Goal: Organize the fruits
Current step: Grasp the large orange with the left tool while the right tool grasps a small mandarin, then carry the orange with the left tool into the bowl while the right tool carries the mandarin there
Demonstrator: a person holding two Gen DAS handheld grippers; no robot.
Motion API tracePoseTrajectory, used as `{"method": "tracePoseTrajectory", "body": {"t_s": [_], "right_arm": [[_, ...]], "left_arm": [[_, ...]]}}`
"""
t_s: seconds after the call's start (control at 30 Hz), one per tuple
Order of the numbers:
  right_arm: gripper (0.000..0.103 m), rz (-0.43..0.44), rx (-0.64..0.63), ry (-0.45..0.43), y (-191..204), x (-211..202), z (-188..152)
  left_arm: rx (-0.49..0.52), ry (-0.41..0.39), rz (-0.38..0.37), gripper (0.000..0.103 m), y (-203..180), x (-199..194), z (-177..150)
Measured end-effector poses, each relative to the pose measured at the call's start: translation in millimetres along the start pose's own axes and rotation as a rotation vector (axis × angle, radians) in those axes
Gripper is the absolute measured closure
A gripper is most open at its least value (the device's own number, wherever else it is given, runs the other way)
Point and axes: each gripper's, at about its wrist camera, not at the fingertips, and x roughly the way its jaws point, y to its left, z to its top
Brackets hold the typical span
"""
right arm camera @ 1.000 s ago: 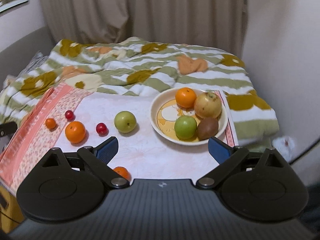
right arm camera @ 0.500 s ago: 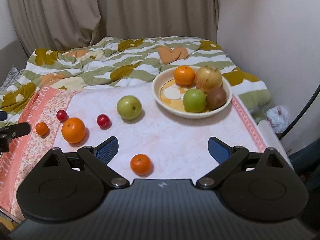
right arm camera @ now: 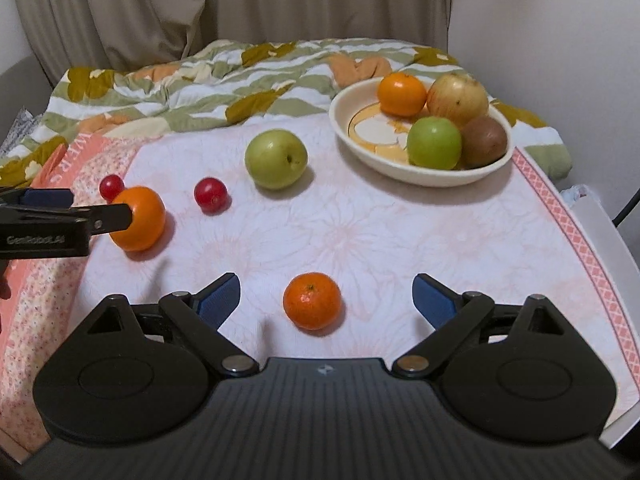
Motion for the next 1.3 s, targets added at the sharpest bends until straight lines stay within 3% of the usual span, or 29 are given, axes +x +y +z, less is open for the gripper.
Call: {"method": "tracePoseTrajectory", "body": {"t_s": [0.13, 0.43, 0.5, 0.57, 0.93, 1.0, 1.3], "right_arm": [[0.0, 0.0, -0.017, 0.02, 2.4, 6.5, -4.3], [0.011, 0.009, -0.011, 0.063, 2.1, 17.5, -6.9], [0.018, 0.009, -0.015, 0.066, 3.0, 19.2, -7.0], [0.023, 0.012, -0.016, 0.074, 3.2, 21.6, -6.6], [0.037, 0.014, -0.031, 0.083, 5.1, 26.2, -3.2], [0.052, 0.017, -0.04, 0.081, 6.0, 26.7, -1.4], [0.052, 0.026, -0.063, 0.059, 13.8, 18.8, 5.6]], "left_arm": [[0.012, 0.019, -0.021, 0.011, -2.9, 13.9, 0.1], [0.022, 0.049, -0.041, 0.017, -7.6, 29.1, -1.8], [0.013, 0.068, -0.044, 0.035, -5.0, 33.1, -1.2], [-0.011, 0.084, -0.076, 0.039, -2.3, 36.4, -0.8], [-0.012, 0.088, -0.065, 0.04, 1.9, 27.9, -6.8], [-0.017, 0.089, -0.059, 0.04, 4.5, 24.8, -9.1], [-0.029, 0.059, -0.062, 0.04, 5.4, -0.8, -10.4]]}}
